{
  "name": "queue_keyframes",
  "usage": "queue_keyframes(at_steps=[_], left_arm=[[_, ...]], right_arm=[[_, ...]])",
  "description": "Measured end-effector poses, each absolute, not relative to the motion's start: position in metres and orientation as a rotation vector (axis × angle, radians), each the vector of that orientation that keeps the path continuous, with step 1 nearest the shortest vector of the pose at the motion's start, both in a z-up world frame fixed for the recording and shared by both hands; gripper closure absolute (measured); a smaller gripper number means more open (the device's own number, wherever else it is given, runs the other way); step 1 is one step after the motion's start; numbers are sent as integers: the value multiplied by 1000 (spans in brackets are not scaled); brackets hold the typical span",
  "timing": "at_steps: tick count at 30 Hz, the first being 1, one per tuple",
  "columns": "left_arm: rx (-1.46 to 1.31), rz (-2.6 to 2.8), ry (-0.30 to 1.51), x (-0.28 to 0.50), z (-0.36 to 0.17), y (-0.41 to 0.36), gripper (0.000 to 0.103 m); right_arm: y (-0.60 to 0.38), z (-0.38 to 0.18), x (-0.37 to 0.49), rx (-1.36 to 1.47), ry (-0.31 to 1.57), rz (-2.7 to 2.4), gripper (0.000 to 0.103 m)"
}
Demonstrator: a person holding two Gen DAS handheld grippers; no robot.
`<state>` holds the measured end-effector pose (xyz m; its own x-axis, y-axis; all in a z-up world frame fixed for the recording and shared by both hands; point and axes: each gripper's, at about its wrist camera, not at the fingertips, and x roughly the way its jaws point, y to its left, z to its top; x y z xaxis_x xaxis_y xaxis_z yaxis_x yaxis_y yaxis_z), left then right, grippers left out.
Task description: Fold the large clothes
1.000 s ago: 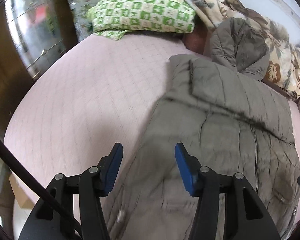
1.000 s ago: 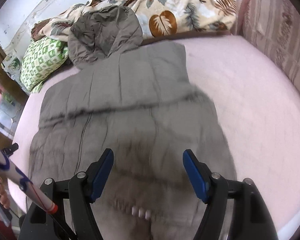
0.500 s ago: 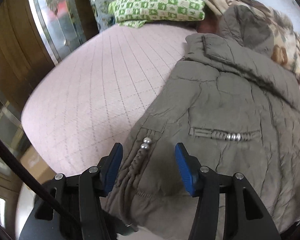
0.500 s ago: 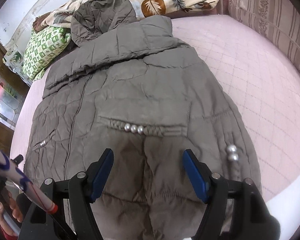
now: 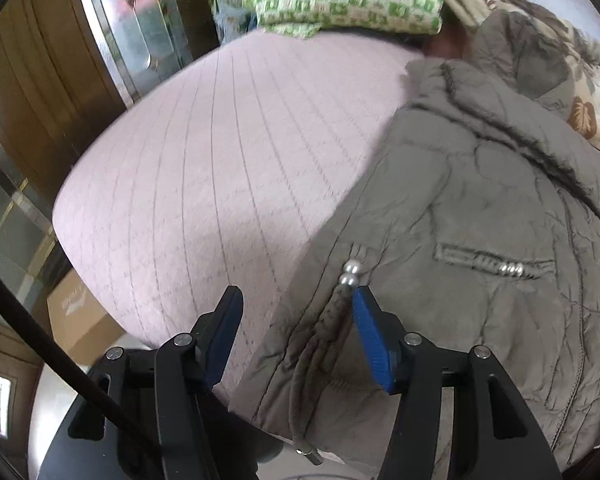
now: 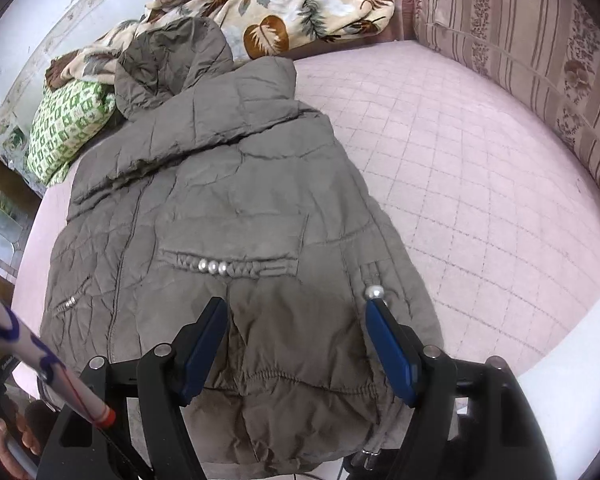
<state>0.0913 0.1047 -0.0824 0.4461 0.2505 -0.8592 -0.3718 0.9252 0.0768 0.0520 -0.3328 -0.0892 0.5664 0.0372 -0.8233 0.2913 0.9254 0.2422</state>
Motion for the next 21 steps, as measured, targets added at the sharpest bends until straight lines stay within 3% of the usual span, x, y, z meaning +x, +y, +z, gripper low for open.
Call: queue_keyframes(at_steps=[12,15,21], left_arm=[[-187,317,1069,78,-78,122,47],[-173,325,1043,83,-75,131,39],[-284,97,1128,108,-89,144,35]], right_arm=[[-307,-125,49,256,1083,-165,25],[-312,-115,40,270,1043,-149,25],[-355,-96,33,369,961,-232,20]])
